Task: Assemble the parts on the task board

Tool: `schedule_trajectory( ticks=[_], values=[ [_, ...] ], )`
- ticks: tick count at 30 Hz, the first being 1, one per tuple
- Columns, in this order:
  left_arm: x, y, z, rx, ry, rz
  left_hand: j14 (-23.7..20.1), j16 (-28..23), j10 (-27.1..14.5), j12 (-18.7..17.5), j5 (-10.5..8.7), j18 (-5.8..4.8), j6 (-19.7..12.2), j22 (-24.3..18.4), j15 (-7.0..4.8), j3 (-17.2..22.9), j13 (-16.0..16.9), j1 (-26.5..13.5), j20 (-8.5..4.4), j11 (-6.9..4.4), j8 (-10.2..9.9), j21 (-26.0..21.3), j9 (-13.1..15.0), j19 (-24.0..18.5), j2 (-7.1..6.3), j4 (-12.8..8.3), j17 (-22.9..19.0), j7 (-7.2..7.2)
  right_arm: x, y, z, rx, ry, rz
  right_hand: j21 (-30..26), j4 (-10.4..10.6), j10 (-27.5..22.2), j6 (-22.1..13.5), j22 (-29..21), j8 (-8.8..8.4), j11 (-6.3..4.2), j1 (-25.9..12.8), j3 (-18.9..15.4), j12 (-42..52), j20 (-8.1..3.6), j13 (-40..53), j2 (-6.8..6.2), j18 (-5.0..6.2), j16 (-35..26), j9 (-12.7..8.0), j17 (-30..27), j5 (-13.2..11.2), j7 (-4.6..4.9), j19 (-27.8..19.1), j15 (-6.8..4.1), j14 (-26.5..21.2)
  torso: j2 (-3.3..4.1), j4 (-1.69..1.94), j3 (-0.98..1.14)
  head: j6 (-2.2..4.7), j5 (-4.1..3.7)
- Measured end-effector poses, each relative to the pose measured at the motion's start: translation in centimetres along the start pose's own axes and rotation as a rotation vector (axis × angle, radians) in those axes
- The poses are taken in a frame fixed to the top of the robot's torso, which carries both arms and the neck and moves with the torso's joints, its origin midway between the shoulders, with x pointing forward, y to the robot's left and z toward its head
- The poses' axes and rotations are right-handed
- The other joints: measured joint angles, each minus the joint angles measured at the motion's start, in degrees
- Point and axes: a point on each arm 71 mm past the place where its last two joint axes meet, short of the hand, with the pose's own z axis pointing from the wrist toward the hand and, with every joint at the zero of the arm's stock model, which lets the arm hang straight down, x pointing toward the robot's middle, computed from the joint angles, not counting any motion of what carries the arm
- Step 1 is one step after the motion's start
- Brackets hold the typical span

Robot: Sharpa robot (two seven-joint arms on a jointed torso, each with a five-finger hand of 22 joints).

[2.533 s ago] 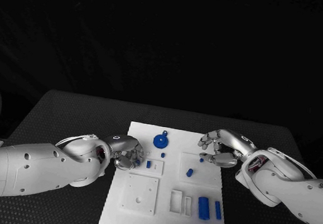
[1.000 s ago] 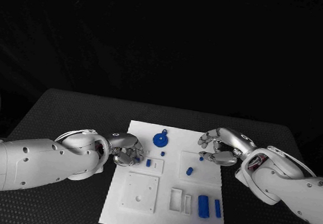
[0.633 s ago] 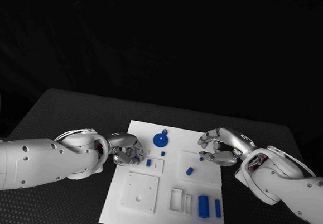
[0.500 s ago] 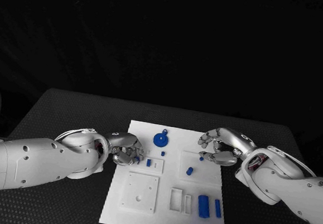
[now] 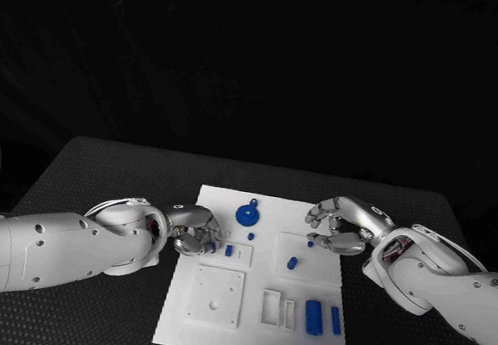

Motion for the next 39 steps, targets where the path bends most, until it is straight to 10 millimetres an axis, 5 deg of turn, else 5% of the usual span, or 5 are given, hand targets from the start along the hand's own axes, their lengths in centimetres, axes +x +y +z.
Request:
schedule_trajectory(
  ticks=[12, 19, 39],
  values=[
    [0.27, -0.33, -0.10, 0.009, 0.011, 0.000, 0.00, 0.00, 0.22, 0.00, 0.00, 0.00, -0.34, -0.01, 0.01, 0.55, -0.09, -0.07, 0.00, 0.20, -0.01, 0.00, 0.16, 0.00, -1.28, -0.16, 0.14, 0.26, 0.02, 0.01, 0.01, -0.001, 0.001, 0.000, 0.02, 0.00, 0.21, -0.09, 0.00, 0.00, -0.22, 0.00, 0.00, 0.00, 0.01, 0.01, 0.00, 0.00, 0.00, 0.00, 0.00, 0.00, 0.09, 0.00, 0.01, -0.01, 0.00, 0.04, -0.03, -0.09, -0.03],
    [0.15, -0.25, -0.08, 0.005, 0.007, 0.025, 0.01, 0.26, 0.34, -0.33, 0.02, 0.01, -0.93, -0.02, 0.01, 0.50, -0.09, -0.31, 0.00, 0.09, -0.01, 0.41, -0.09, 0.00, -3.60, -0.76, 0.20, 0.72, 0.02, 0.02, 0.02, -0.001, 0.001, 0.001, -0.01, 0.00, 0.20, -0.08, 0.00, 0.00, -0.22, 0.00, 0.00, 0.00, 0.03, -0.01, 0.00, 0.00, 0.00, 0.01, 0.00, 0.00, 0.08, 0.02, 0.00, 0.00, -0.02, 0.04, -0.03, 0.10, 0.08],
    [-0.11, 0.12, -0.42, -0.012, -0.035, 0.071, 0.02, 0.47, 0.64, -0.40, 0.02, 0.00, -1.13, -0.03, 0.03, 0.50, -0.34, -0.39, -0.12, 0.19, -0.02, 0.67, -0.25, 0.50, -4.23, -0.76, 0.25, 0.52, 0.03, 0.04, 0.02, -0.002, 0.002, 0.001, -0.21, 0.00, 0.09, -0.02, 0.03, 0.00, -0.32, 0.00, 0.00, 0.00, 0.05, -0.04, 0.00, 0.00, -0.01, 0.01, -0.05, 0.00, 0.02, 0.05, -0.06, 0.06, 0.01, 0.02, -0.04, 0.34, 0.18]
  ],
)
